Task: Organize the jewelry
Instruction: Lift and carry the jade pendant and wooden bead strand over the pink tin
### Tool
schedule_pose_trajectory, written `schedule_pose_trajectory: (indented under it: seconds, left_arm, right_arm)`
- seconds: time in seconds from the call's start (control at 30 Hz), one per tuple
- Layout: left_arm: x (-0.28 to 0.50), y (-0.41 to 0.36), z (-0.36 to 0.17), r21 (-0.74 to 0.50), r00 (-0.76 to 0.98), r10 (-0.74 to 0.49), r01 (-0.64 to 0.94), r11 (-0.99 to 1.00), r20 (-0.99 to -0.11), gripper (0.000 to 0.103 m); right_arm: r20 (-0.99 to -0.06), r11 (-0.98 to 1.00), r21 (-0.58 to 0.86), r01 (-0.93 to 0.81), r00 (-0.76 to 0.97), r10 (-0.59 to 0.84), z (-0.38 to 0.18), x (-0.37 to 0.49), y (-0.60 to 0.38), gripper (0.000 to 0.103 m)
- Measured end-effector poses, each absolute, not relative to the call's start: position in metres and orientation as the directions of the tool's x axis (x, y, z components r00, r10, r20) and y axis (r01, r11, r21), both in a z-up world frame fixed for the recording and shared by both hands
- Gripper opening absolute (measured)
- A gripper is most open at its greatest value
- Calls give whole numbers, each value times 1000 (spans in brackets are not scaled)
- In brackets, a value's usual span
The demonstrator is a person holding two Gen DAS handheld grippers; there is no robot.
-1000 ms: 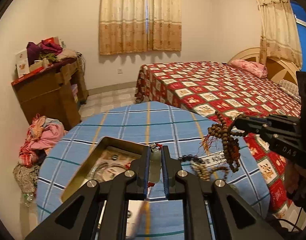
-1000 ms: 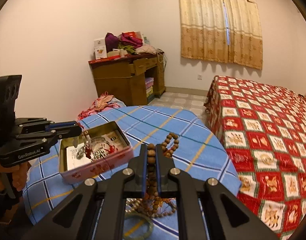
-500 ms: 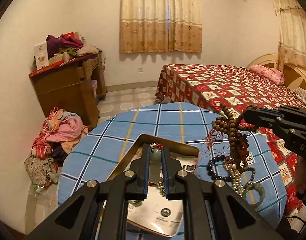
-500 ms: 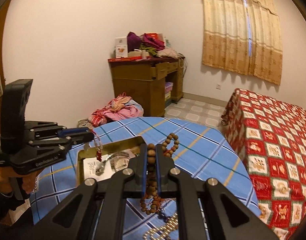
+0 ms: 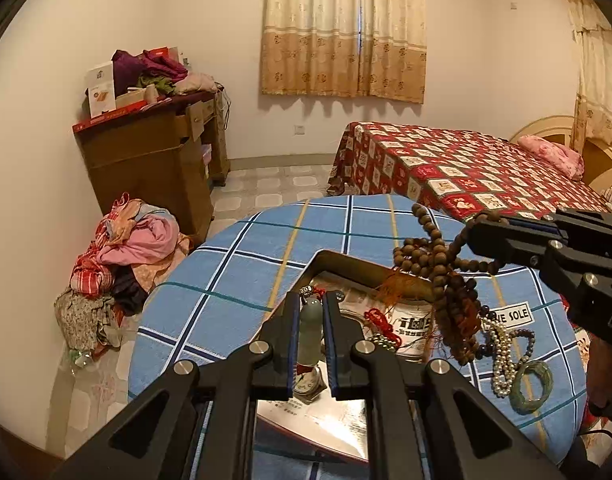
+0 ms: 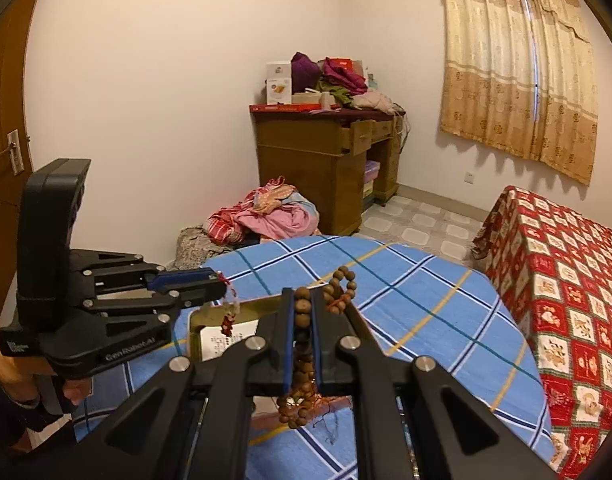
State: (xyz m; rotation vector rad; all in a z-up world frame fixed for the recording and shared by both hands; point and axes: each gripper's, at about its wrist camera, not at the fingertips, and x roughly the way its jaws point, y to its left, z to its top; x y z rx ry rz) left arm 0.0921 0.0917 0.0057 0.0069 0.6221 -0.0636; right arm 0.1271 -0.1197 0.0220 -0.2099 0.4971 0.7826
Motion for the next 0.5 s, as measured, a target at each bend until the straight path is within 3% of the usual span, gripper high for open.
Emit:
schedule_pose_trajectory:
  seconds: [0.5]
  left_arm:
    - [104,96,-13,9,793,-10,19,1000,-609,10]
  right_arm:
    - [-539,684,3,-730,575,616,-2,132,-94,10]
